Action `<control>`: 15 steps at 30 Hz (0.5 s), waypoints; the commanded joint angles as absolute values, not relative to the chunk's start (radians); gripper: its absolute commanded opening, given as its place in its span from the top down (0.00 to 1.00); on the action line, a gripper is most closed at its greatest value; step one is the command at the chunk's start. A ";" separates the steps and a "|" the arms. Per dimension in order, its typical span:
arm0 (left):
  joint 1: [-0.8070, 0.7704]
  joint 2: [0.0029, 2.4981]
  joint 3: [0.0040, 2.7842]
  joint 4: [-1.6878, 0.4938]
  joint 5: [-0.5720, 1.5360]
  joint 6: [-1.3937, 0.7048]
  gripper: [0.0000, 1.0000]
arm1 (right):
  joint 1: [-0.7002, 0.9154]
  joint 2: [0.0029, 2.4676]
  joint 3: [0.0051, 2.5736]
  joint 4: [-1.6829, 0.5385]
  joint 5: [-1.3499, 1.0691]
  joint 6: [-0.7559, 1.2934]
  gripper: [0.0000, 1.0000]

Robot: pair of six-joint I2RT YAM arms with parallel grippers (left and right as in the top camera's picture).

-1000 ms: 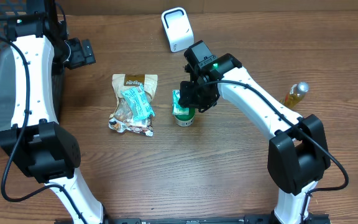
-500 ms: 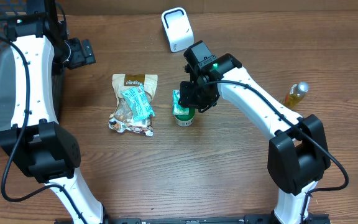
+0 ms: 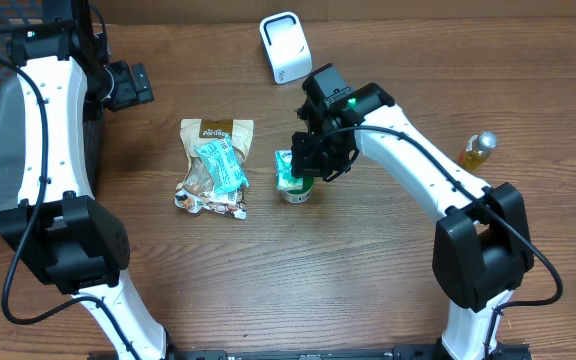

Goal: Scan the item barcode
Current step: 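Lower the right gripper and close it on the Kleenex pack, then lift the Kleenex pack off the jar and pull it right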

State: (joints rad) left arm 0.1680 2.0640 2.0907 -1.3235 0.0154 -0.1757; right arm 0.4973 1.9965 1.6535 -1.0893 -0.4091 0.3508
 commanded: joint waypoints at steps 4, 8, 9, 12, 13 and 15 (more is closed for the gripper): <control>0.169 2.064 2.115 -1.324 0.019 -0.157 0.00 | 0.428 1.940 1.680 -1.108 -0.624 0.237 0.96; 0.169 2.064 2.115 -1.324 0.019 -0.157 0.00 | 0.378 1.885 1.680 -1.155 -0.726 0.142 0.96; 0.169 2.064 2.115 -1.324 0.019 -0.157 0.00 | 0.369 1.875 1.680 -1.164 -0.744 0.124 0.96; 0.169 2.064 2.115 -1.324 0.019 -0.157 0.00 | 0.336 1.848 1.680 -1.195 -0.801 0.069 0.96; 0.169 2.064 2.115 -1.324 0.019 -0.157 0.00 | 0.323 1.842 1.680 -1.208 -0.813 0.057 0.96; 0.169 2.064 2.115 -1.324 0.019 -0.157 0.01 | 0.297 1.834 1.680 -1.237 -0.851 0.018 0.96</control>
State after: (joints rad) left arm 0.1680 2.0640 2.0907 -1.3231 0.0154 -0.1757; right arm 0.3355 1.8839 1.6539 -1.2121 -0.7410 0.1196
